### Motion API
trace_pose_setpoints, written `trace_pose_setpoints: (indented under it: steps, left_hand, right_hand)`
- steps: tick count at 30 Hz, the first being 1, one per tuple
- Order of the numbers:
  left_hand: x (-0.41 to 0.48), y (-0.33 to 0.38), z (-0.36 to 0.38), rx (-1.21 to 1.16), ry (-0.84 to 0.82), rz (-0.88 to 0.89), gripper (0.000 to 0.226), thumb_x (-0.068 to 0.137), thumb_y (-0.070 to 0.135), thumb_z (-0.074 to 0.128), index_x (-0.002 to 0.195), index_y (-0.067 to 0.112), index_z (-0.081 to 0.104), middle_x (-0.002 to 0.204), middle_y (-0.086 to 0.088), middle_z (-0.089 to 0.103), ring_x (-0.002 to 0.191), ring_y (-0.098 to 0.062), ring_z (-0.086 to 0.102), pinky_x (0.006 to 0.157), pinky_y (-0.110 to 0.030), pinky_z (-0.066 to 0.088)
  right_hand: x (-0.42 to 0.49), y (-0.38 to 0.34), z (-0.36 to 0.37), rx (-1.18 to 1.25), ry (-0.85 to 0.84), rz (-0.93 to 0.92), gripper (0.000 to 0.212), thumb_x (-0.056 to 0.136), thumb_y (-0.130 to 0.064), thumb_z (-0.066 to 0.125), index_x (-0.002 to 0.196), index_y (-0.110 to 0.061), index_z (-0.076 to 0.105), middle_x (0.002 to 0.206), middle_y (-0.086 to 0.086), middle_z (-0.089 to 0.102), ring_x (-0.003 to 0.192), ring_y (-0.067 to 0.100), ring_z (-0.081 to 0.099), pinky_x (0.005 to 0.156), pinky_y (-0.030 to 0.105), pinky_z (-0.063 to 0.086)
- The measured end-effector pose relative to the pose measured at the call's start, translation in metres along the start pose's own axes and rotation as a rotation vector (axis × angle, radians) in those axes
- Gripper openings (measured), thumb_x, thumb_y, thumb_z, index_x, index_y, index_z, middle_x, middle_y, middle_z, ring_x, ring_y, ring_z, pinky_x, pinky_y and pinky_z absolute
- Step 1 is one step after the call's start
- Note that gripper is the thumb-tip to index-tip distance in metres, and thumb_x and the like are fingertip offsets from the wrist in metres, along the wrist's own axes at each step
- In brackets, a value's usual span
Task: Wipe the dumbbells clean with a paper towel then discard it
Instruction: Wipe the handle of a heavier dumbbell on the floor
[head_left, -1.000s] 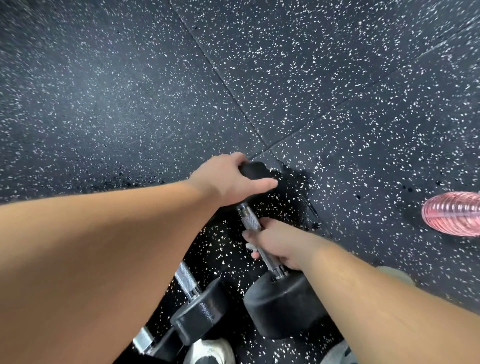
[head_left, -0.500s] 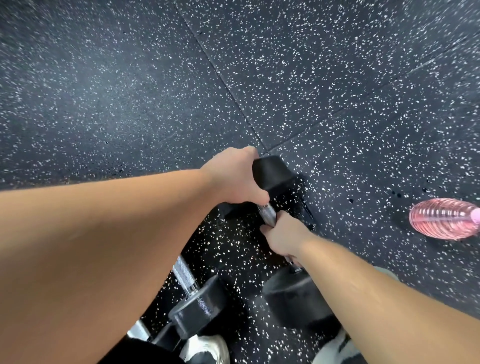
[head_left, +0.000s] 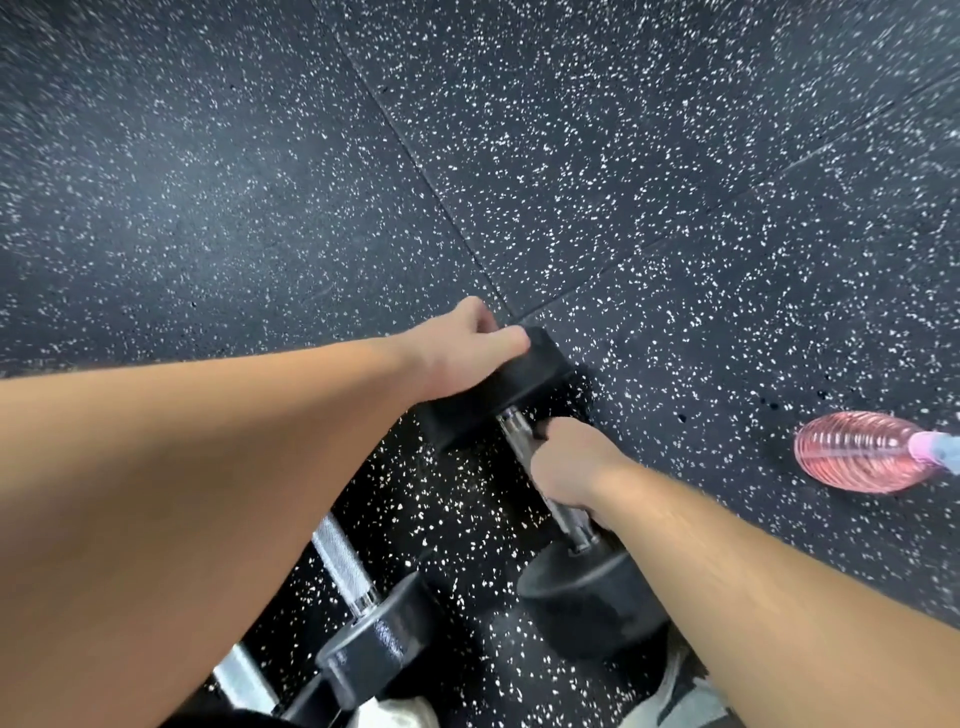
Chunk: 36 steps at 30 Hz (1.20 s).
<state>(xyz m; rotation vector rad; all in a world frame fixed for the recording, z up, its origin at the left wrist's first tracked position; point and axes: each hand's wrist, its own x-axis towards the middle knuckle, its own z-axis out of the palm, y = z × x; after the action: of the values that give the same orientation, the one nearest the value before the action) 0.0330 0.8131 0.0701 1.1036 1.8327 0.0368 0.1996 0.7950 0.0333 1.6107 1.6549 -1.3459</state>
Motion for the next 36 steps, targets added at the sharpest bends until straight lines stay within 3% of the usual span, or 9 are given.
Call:
trace_pose_setpoints:
  steps: [2,4,6,8,13,17,23,31,36]
  left_hand:
    - [0.008,0.006,0.010,0.017,0.063,-0.023,0.041,0.098,0.053,0.038,0.123,0.022,0.046,0.117,-0.004,0.057,0.104,-0.027,0.055,0.085,-0.038,0.039]
    - [0.015,0.008,0.024,0.066,0.155,-0.040,0.043,0.097,0.051,0.033,0.123,0.020,0.050,0.126,-0.008,0.055,0.112,-0.031,0.053,0.085,-0.038,0.036]
    - [0.017,0.006,0.035,0.056,0.289,-0.089,0.043,0.091,0.053,0.035,0.109,0.022,0.057,0.115,-0.006,0.061,0.105,-0.031,0.055,0.080,-0.037,0.038]
    - [0.016,0.004,0.040,0.035,0.400,-0.121,0.039,0.085,0.056,0.039,0.098,0.027,0.062,0.101,-0.001,0.064,0.094,-0.028,0.056,0.076,-0.035,0.041]
    - [0.016,0.002,0.044,0.018,0.478,-0.113,0.036,0.082,0.058,0.042,0.090,0.031,0.065,0.098,0.004,0.065,0.092,-0.025,0.057,0.081,-0.036,0.049]
    - [0.021,0.006,0.046,0.024,0.502,-0.103,0.035,0.081,0.058,0.042,0.084,0.030,0.063,0.096,0.007,0.063,0.093,-0.024,0.056,0.079,-0.037,0.048]
    - [0.023,0.008,0.046,0.019,0.515,-0.091,0.031,0.081,0.056,0.044,0.074,0.029,0.057,0.092,0.007,0.063,0.090,-0.024,0.056,0.079,-0.037,0.049]
    - [0.020,-0.008,0.047,0.008,0.548,-0.046,0.032,0.086,0.054,0.046,0.069,0.028,0.053,0.084,0.009,0.059,0.086,-0.024,0.054,0.070,-0.032,0.037]
    - [0.020,-0.009,0.048,-0.002,0.554,-0.032,0.032,0.086,0.053,0.047,0.068,0.028,0.053,0.085,0.008,0.059,0.085,-0.024,0.054,0.069,-0.032,0.037]
  right_hand:
    - [-0.001,0.005,-0.001,0.079,0.093,-0.059,0.043,0.095,-0.006,0.041,0.133,-0.020,0.054,0.126,0.005,0.061,0.100,0.022,0.054,0.087,0.029,0.045]
    - [0.001,0.013,0.003,0.191,0.202,-0.100,0.030,0.096,-0.010,0.048,0.117,-0.028,0.059,0.109,-0.003,0.063,0.088,0.012,0.056,0.072,0.025,0.044]
    - [0.006,0.023,0.009,0.287,0.272,-0.105,0.010,0.096,-0.021,0.059,0.097,-0.031,0.059,0.096,-0.009,0.066,0.078,0.004,0.056,0.059,0.022,0.038]
    - [0.010,0.028,0.013,0.359,0.303,-0.112,0.004,0.092,-0.030,0.066,0.090,-0.031,0.062,0.086,-0.011,0.068,0.077,0.005,0.059,0.058,0.023,0.038]
    - [0.017,0.013,0.011,0.457,0.288,-0.153,0.009,0.085,-0.022,0.065,0.083,-0.028,0.071,0.085,-0.014,0.071,0.083,0.012,0.064,0.068,0.028,0.048]
    - [0.023,0.007,0.010,0.470,0.255,-0.131,0.011,0.087,-0.028,0.071,0.084,-0.025,0.061,0.088,-0.007,0.068,0.083,0.015,0.060,0.060,0.027,0.039]
    - [0.023,0.017,-0.012,0.348,0.067,-0.198,0.022,0.077,-0.031,0.080,0.081,-0.023,0.061,0.086,-0.002,0.069,0.086,0.020,0.062,0.069,0.029,0.046]
    - [0.017,0.048,-0.020,-0.127,-0.150,-0.277,0.012,0.087,-0.026,0.069,0.083,-0.024,0.058,0.081,-0.009,0.062,0.072,0.009,0.054,0.066,0.029,0.044]
    - [0.012,0.054,-0.021,-0.381,-0.297,-0.299,0.016,0.085,-0.020,0.065,0.079,-0.026,0.051,0.085,-0.011,0.057,0.077,0.014,0.052,0.062,0.028,0.041]
